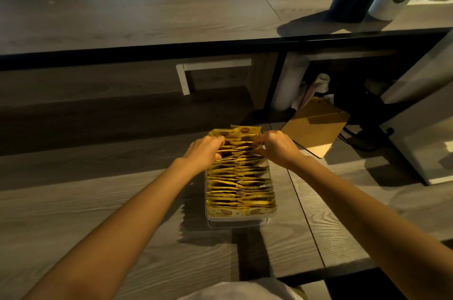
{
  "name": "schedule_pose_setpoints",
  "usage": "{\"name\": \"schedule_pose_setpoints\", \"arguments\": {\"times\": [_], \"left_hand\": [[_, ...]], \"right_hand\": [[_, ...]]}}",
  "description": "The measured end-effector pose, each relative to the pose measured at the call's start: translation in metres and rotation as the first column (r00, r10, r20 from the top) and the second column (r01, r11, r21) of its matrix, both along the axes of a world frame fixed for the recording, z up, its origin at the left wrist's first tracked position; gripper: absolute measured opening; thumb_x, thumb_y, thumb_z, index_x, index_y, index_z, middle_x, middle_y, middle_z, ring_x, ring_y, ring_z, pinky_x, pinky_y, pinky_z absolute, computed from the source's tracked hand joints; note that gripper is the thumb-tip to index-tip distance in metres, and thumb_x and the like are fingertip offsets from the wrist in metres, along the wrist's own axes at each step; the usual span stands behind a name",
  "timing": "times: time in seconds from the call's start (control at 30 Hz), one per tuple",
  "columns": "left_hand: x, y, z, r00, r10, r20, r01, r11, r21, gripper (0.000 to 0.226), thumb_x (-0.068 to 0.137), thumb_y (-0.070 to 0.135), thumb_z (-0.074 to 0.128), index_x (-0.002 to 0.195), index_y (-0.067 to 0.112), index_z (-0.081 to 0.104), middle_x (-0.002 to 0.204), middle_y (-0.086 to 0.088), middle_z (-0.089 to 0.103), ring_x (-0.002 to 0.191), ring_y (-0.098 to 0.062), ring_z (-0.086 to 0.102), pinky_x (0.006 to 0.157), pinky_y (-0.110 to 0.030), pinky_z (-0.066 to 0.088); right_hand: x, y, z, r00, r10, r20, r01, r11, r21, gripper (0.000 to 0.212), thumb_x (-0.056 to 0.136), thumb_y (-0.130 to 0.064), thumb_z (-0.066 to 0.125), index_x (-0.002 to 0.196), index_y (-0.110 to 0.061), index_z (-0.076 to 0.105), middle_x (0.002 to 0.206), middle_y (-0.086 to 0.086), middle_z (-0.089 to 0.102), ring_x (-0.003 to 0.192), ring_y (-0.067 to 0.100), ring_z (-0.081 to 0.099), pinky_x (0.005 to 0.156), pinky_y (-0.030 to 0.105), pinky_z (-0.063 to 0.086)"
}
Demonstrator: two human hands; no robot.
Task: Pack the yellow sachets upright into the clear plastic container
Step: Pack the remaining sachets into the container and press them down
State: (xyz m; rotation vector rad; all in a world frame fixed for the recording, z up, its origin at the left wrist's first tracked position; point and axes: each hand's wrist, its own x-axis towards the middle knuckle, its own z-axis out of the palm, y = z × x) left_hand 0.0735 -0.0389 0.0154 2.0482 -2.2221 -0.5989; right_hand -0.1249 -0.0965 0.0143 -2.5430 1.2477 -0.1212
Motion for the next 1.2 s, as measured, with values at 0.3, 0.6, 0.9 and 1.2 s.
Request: {"name": "schedule_pose_setpoints", "arguments": {"times": [0.3, 0.6, 0.9, 1.2], "left_hand": [[-0.001, -0.011, -0.008, 1.0, -0.017, -0.014, 0.018, 0.998, 0.061, 0.026, 0.095, 0.013, 0.046, 0.116, 0.022, 0.058, 0.115, -0.006, 0.062, 0.112, -0.028, 0.054, 0.1, -0.042, 0.038], [0.001, -0.011, -0.011, 0.997, -0.077, 0.027, 0.074, 0.993, 0.092, 0.026, 0.095, 0.018, 0.048, 0.118, 0.025, 0.056, 0.12, -0.005, 0.059, 0.116, -0.03, 0.05, 0.099, -0.042, 0.039], [0.0, -0.013, 0.012, 0.992, 0.072, -0.107, -0.099, 0.959, -0.267, 0.022, 0.095, 0.018, 0.047, 0.112, 0.009, 0.059, 0.109, -0.008, 0.059, 0.101, -0.021, 0.058, 0.082, -0.031, 0.047], [-0.001, -0.029, -0.007, 0.991, 0.086, -0.104, -0.097, 0.989, -0.108, 0.032, 0.093, 0.016, 0.052, 0.125, 0.014, 0.056, 0.117, -0.007, 0.056, 0.112, -0.022, 0.052, 0.095, -0.036, 0.046]], "right_hand": [[0.005, -0.004, -0.005, 1.0, -0.023, 0.005, 0.022, 0.999, 0.034, 0.026, 0.094, -0.016, 0.051, 0.114, -0.009, 0.066, 0.111, 0.016, 0.065, 0.106, 0.03, 0.054, 0.082, 0.034, 0.043], [0.004, -0.002, -0.005, 0.997, -0.028, -0.069, 0.029, 1.0, 0.0, 0.028, 0.096, -0.019, 0.048, 0.119, -0.014, 0.063, 0.117, 0.015, 0.063, 0.112, 0.029, 0.051, 0.089, 0.035, 0.043], [-0.005, -0.001, 0.003, 0.955, -0.085, 0.283, 0.13, 0.981, -0.142, 0.019, 0.089, -0.014, 0.055, 0.088, -0.002, 0.07, 0.078, 0.016, 0.069, 0.07, 0.032, 0.066, 0.058, 0.026, 0.04], [0.015, -0.022, -0.005, 0.998, -0.003, 0.062, 0.005, 1.0, -0.028, 0.03, 0.094, -0.013, 0.049, 0.122, -0.008, 0.059, 0.118, 0.016, 0.06, 0.106, 0.031, 0.06, 0.081, 0.035, 0.048]]}}
